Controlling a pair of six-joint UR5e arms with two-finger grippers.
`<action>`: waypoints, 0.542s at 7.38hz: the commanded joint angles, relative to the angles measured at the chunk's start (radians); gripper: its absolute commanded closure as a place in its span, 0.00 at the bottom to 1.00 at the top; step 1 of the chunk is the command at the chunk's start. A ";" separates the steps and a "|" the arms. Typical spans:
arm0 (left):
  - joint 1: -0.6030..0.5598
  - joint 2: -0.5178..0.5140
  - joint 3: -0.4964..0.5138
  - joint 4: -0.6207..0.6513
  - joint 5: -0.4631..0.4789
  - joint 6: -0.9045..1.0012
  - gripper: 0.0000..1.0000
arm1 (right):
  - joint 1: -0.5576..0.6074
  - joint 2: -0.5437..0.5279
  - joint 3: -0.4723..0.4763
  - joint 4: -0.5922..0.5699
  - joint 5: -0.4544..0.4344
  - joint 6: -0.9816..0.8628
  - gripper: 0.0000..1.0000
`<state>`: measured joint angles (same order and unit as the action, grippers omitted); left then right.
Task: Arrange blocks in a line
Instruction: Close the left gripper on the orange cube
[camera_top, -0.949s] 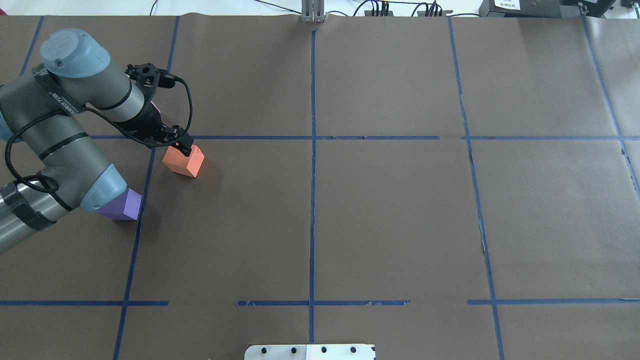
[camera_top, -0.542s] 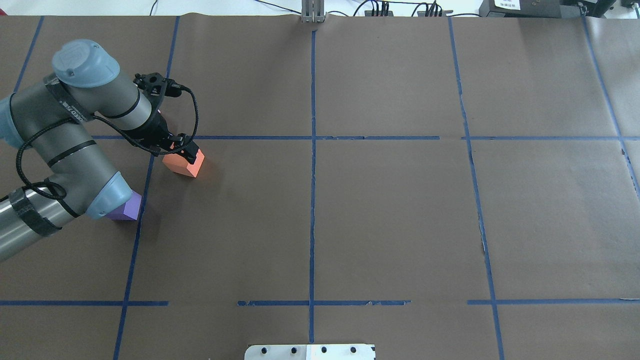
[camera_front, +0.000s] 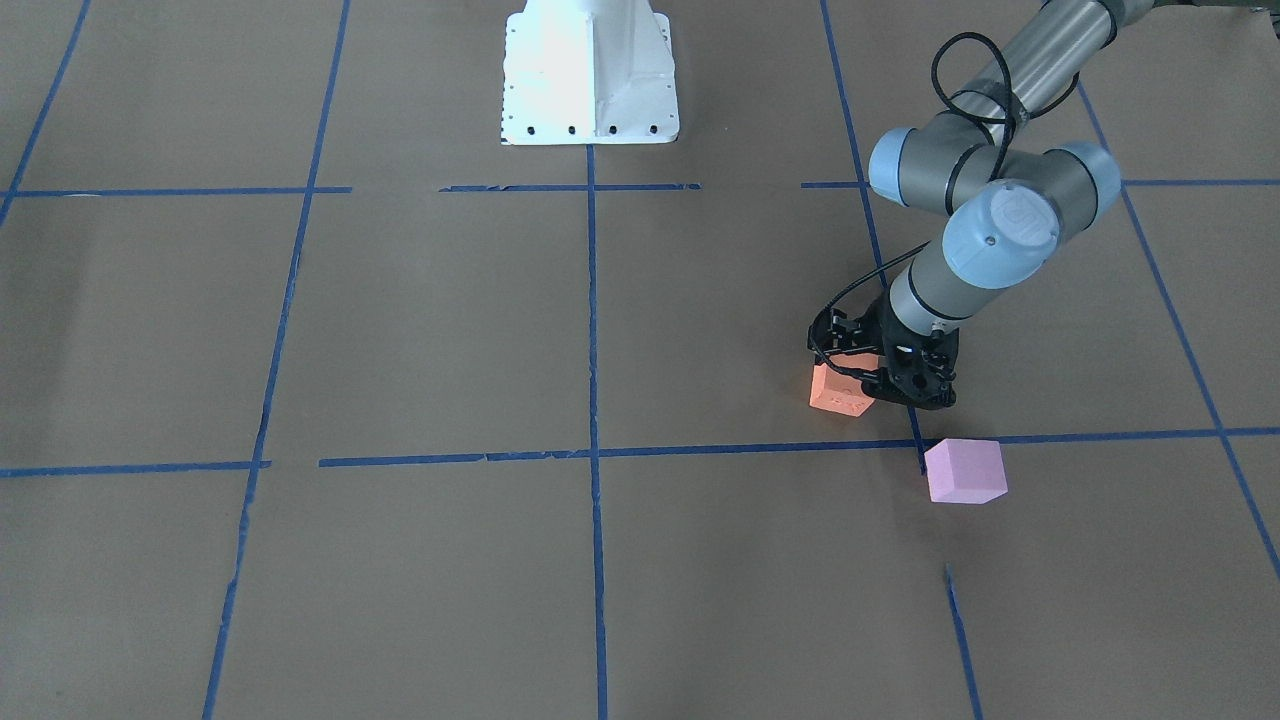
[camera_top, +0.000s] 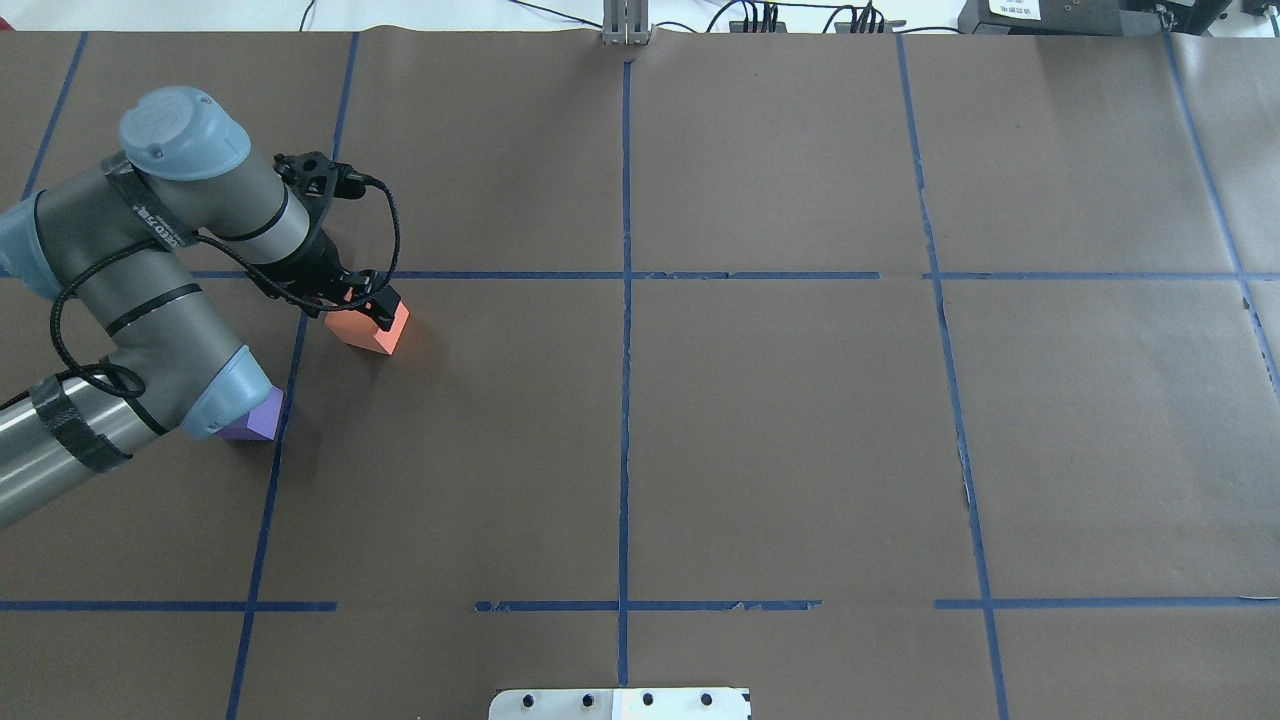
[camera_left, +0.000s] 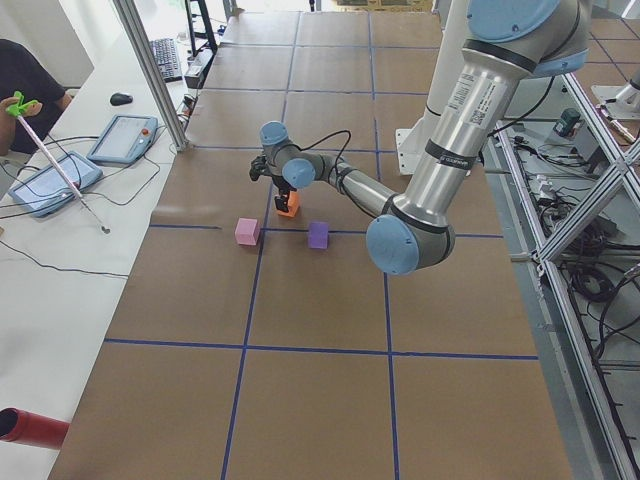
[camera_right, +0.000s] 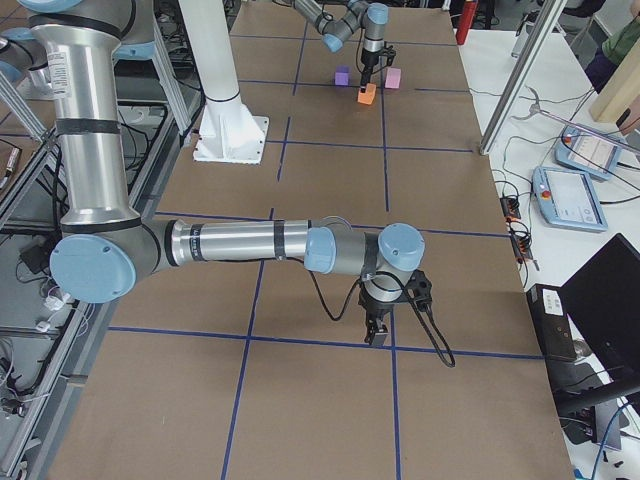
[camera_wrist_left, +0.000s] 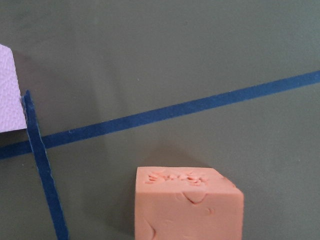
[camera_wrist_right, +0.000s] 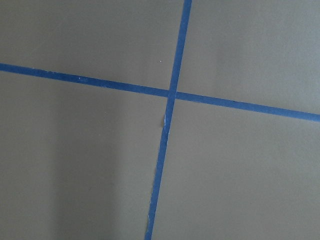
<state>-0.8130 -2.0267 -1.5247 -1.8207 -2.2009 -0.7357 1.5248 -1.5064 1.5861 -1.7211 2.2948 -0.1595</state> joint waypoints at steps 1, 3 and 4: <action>0.005 -0.015 0.026 -0.002 0.000 -0.011 0.01 | 0.000 0.000 0.000 0.000 0.000 0.000 0.00; 0.005 -0.017 0.034 -0.005 0.000 -0.011 0.01 | 0.000 0.000 0.000 0.000 0.000 0.000 0.00; 0.006 -0.018 0.047 -0.017 0.000 -0.011 0.01 | 0.000 0.000 0.000 0.000 0.000 0.000 0.00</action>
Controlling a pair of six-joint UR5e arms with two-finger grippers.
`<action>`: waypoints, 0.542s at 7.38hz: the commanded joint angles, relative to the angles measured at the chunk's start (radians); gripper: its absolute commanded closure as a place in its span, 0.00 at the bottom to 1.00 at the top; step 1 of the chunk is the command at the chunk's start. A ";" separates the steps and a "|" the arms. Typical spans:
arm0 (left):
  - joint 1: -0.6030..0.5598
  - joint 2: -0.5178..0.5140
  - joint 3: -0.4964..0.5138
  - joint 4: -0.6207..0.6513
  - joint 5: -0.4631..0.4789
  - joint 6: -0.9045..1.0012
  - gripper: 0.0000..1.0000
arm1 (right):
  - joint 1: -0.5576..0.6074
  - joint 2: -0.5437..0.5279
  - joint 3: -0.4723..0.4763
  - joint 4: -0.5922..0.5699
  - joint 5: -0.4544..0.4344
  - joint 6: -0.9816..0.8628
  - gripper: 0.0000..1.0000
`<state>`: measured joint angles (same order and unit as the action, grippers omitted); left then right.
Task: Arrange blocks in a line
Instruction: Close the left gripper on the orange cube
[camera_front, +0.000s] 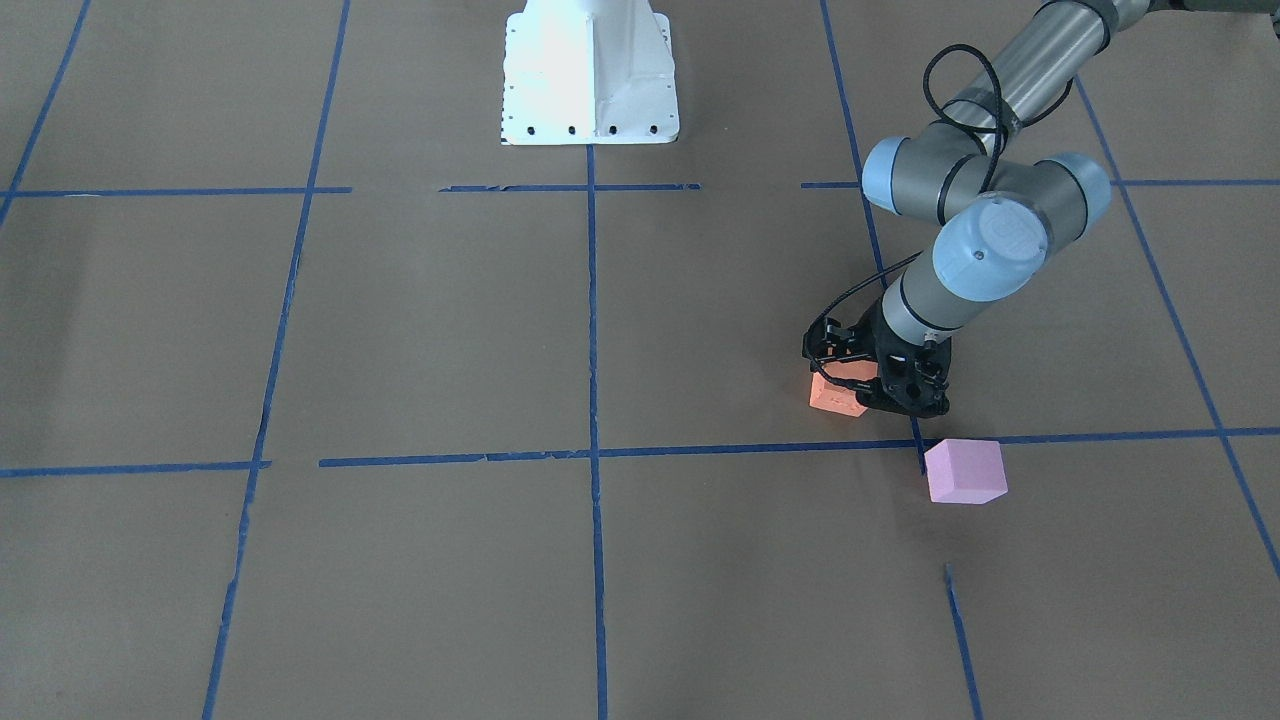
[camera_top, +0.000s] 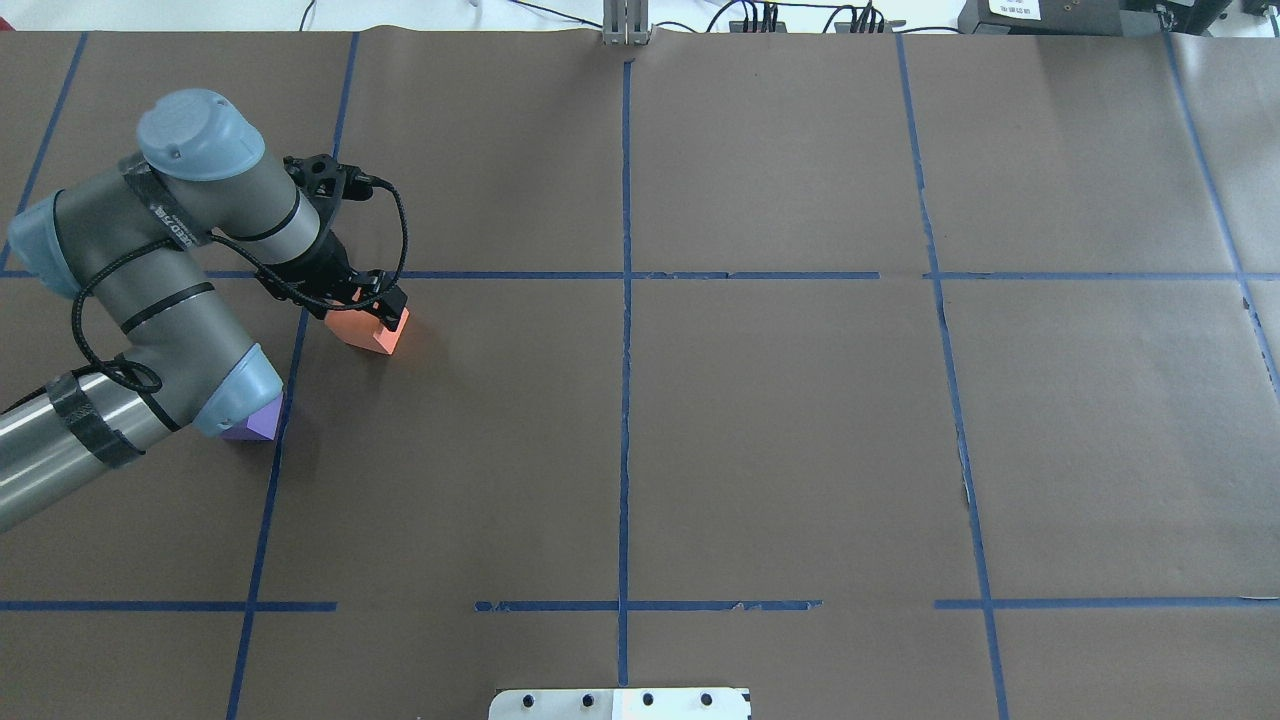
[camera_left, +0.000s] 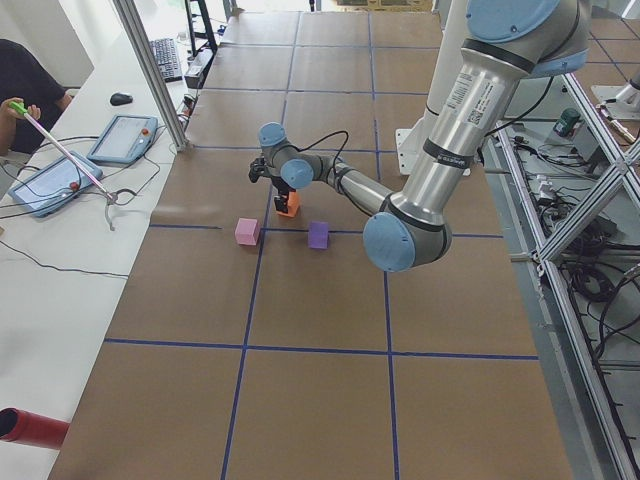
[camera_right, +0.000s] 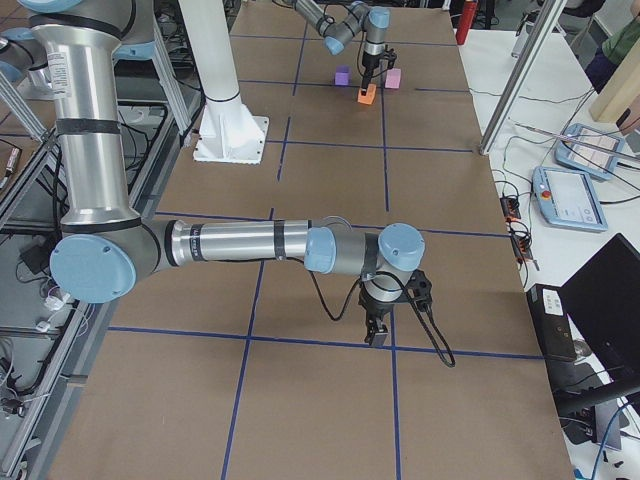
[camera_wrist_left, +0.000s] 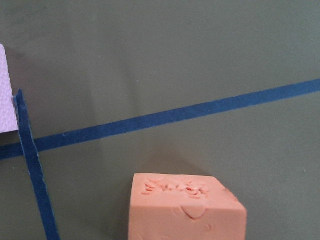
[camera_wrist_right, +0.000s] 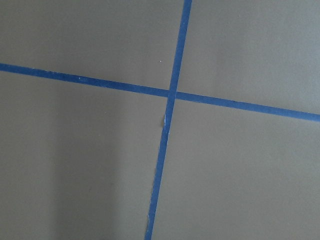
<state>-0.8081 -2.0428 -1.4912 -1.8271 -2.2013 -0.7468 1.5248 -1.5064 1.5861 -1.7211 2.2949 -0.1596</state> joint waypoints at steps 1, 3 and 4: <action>0.001 -0.010 0.037 -0.032 0.000 0.000 0.01 | 0.000 0.000 0.000 0.000 0.000 0.000 0.00; 0.006 -0.011 0.039 -0.037 0.002 0.000 0.02 | 0.000 0.000 0.000 0.000 0.000 0.000 0.00; 0.009 -0.013 0.045 -0.041 0.002 0.000 0.07 | 0.000 0.000 0.000 0.000 0.000 0.000 0.00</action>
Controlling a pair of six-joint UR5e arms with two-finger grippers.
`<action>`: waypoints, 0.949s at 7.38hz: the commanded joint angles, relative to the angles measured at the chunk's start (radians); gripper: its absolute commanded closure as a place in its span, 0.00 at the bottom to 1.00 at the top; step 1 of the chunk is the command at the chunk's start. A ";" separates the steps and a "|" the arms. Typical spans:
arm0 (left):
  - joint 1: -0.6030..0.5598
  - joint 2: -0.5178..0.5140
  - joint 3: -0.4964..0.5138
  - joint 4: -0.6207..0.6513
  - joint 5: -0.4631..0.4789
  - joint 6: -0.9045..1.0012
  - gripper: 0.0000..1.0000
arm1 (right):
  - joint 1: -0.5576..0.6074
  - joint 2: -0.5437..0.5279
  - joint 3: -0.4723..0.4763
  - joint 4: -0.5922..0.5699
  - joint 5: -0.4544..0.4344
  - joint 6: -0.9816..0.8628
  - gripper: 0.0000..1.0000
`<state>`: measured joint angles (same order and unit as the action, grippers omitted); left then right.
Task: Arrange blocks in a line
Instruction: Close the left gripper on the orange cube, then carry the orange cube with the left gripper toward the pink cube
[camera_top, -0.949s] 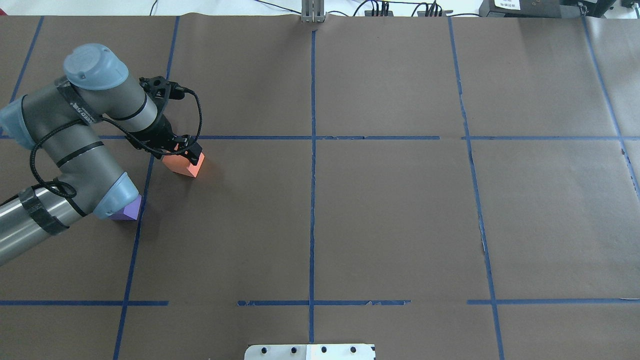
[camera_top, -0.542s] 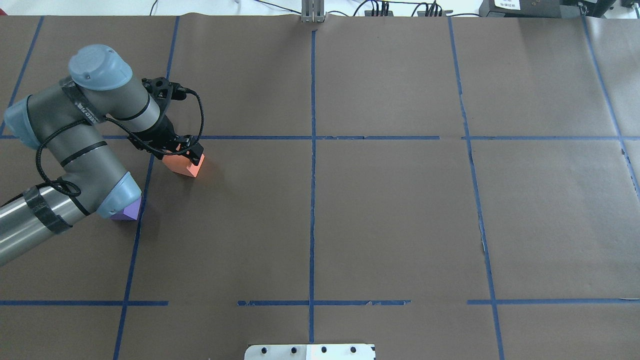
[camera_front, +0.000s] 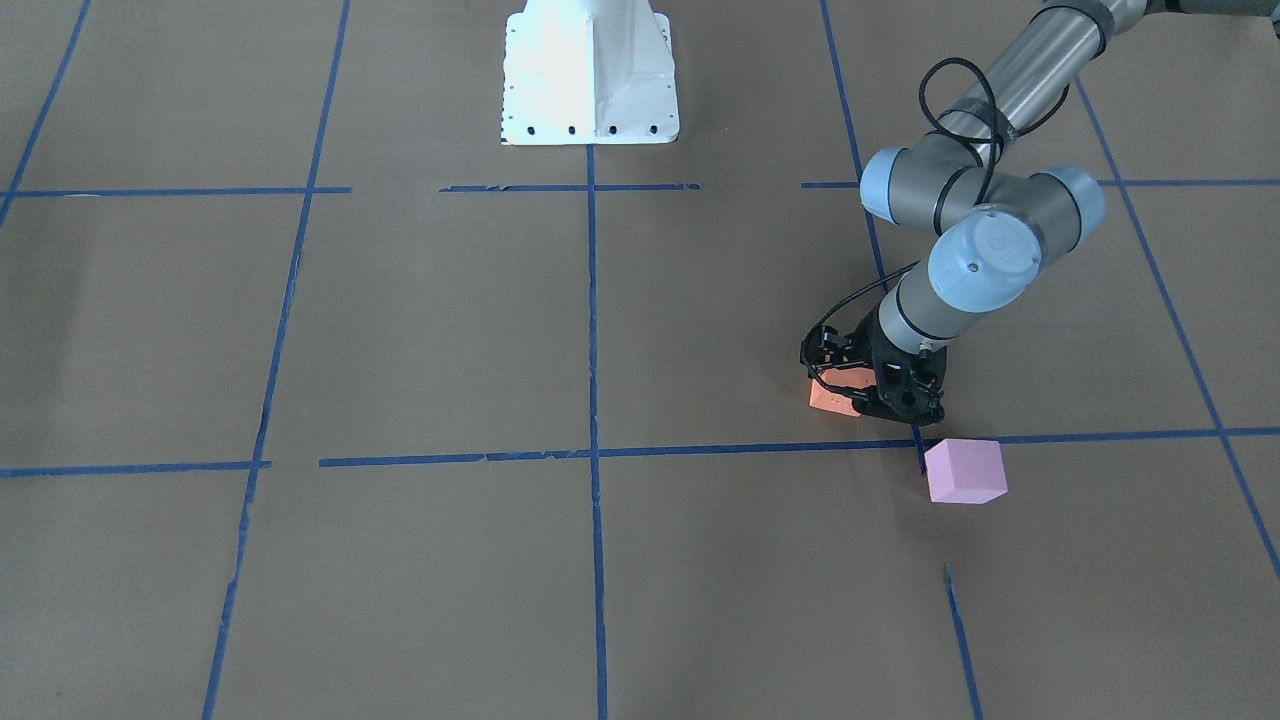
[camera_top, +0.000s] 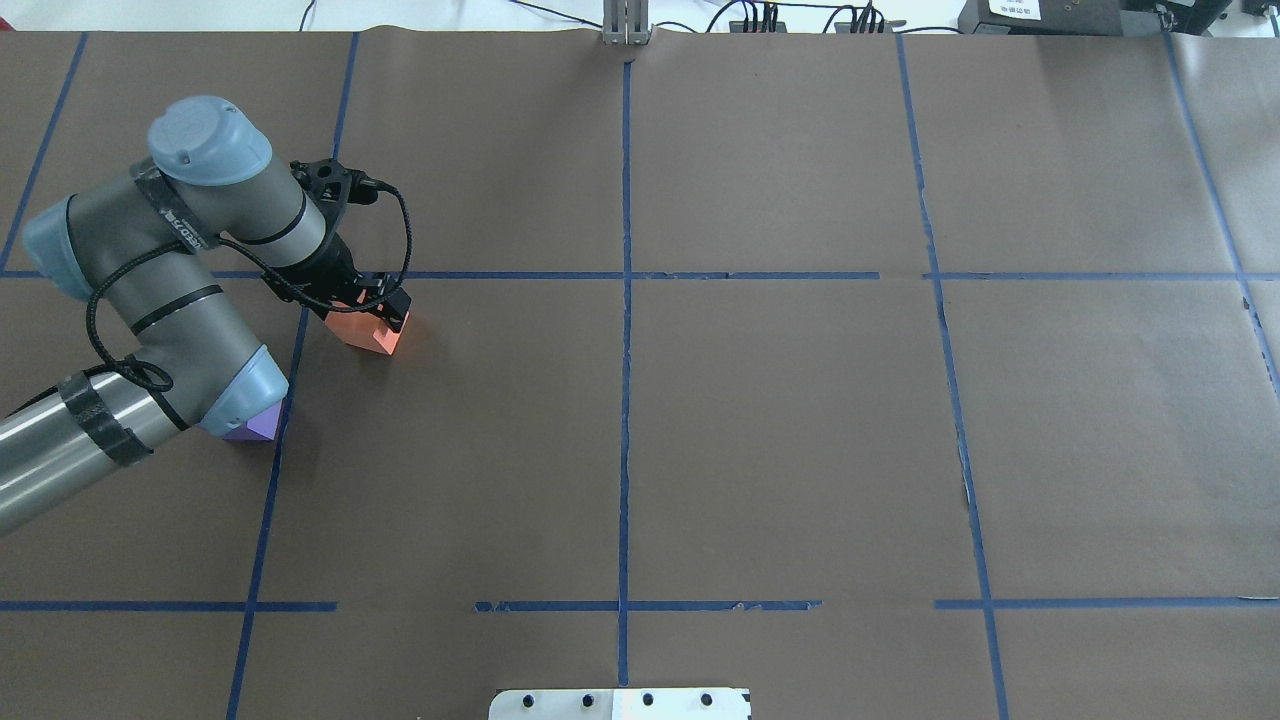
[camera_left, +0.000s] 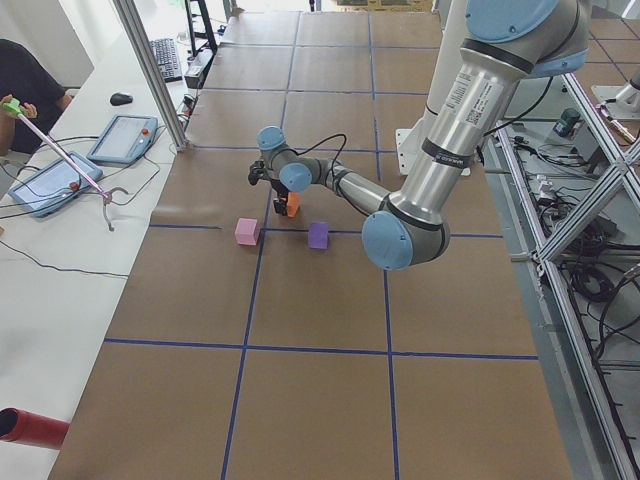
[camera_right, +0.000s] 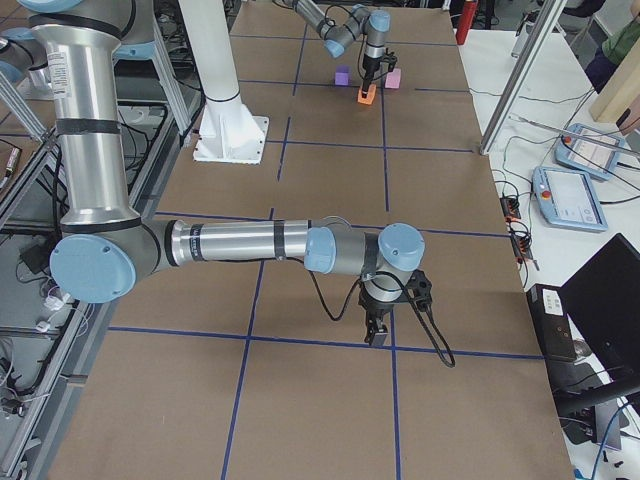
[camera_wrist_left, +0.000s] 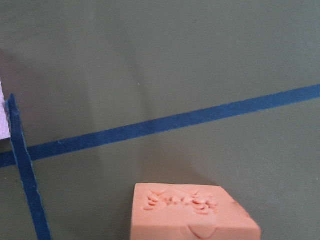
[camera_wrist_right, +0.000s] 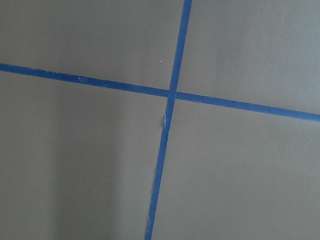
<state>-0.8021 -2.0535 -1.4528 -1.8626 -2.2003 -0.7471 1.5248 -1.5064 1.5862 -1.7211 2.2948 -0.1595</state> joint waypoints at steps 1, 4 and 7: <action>0.009 -0.002 0.008 -0.010 0.001 0.000 0.20 | 0.000 0.000 0.000 0.000 0.000 0.000 0.00; 0.008 -0.002 -0.003 -0.010 0.002 0.000 0.69 | 0.000 0.000 0.000 0.000 0.000 0.000 0.00; -0.093 0.015 -0.153 0.105 -0.006 0.012 0.68 | 0.000 0.000 0.000 0.000 0.000 0.000 0.00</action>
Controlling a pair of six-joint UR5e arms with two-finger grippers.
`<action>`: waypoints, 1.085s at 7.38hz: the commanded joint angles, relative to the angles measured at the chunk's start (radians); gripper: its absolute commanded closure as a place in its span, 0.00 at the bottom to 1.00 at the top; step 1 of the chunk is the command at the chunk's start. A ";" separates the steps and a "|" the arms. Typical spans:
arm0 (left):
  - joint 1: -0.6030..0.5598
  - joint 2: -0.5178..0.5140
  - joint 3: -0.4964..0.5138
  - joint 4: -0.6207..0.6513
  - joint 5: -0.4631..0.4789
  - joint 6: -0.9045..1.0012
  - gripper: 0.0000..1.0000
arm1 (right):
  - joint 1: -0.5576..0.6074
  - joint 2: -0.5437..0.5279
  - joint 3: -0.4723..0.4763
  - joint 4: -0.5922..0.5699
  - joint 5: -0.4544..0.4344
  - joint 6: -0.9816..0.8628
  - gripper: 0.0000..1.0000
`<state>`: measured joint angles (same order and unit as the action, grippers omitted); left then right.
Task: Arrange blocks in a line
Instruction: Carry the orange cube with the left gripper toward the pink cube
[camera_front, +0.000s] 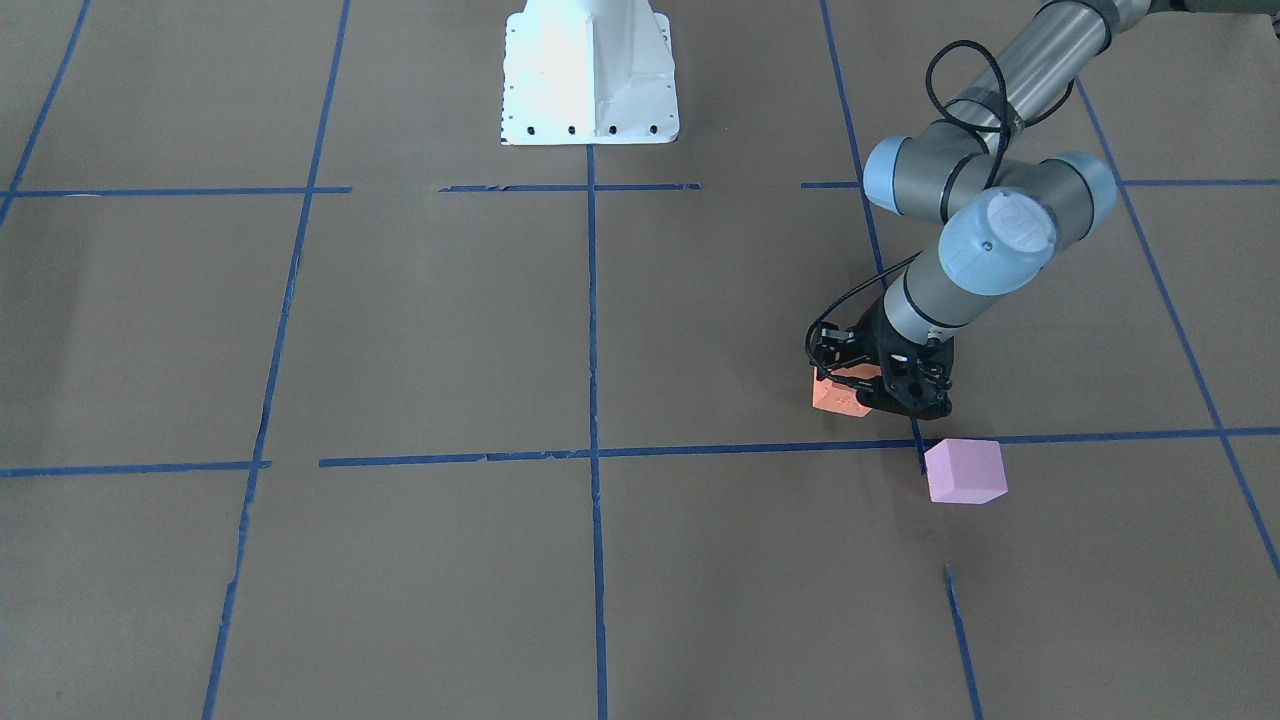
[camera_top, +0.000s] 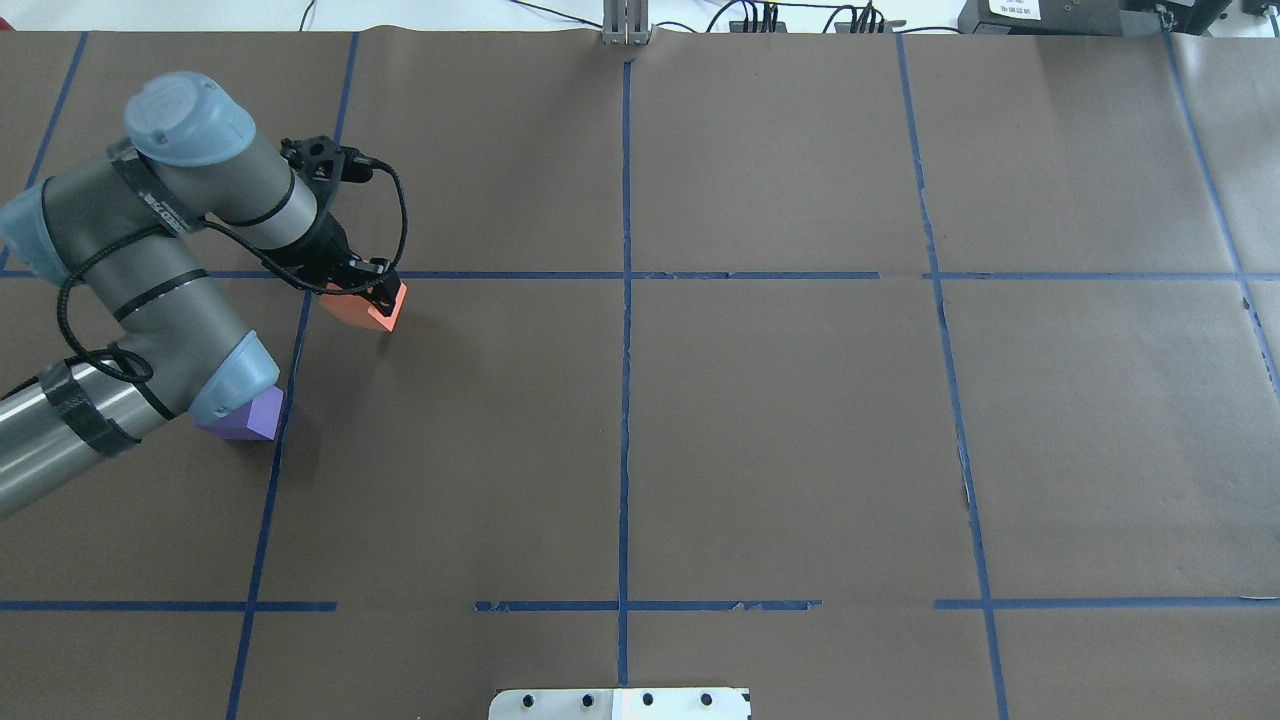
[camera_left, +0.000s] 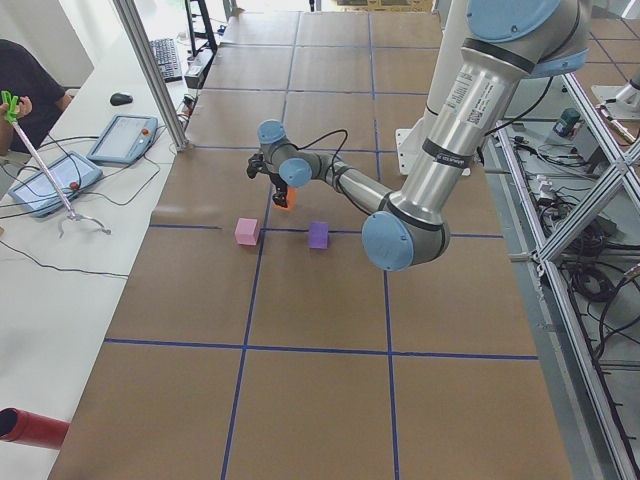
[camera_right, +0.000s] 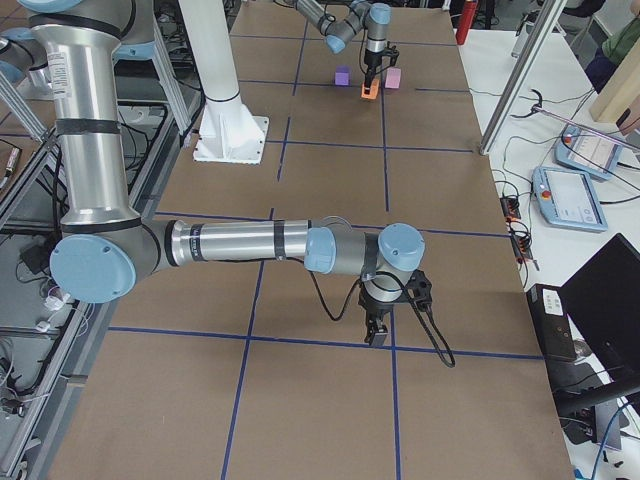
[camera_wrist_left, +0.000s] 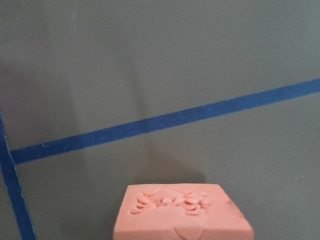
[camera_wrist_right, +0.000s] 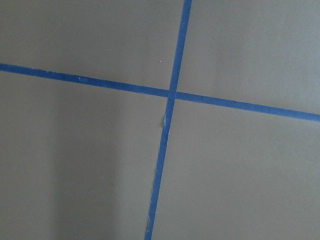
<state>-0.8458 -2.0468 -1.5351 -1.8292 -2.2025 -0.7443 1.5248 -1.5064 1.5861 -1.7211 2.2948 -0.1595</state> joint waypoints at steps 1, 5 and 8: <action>-0.108 0.034 -0.118 0.123 -0.003 0.011 0.68 | 0.000 0.000 0.000 0.000 0.000 0.000 0.00; -0.125 0.192 -0.175 0.125 -0.006 0.103 0.67 | 0.001 0.000 0.000 0.000 0.000 0.000 0.00; -0.116 0.191 -0.102 0.125 -0.057 0.102 0.67 | 0.000 0.000 0.000 0.000 0.000 0.000 0.00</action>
<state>-0.9648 -1.8552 -1.6691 -1.7036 -2.2438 -0.6443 1.5250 -1.5064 1.5862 -1.7211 2.2948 -0.1595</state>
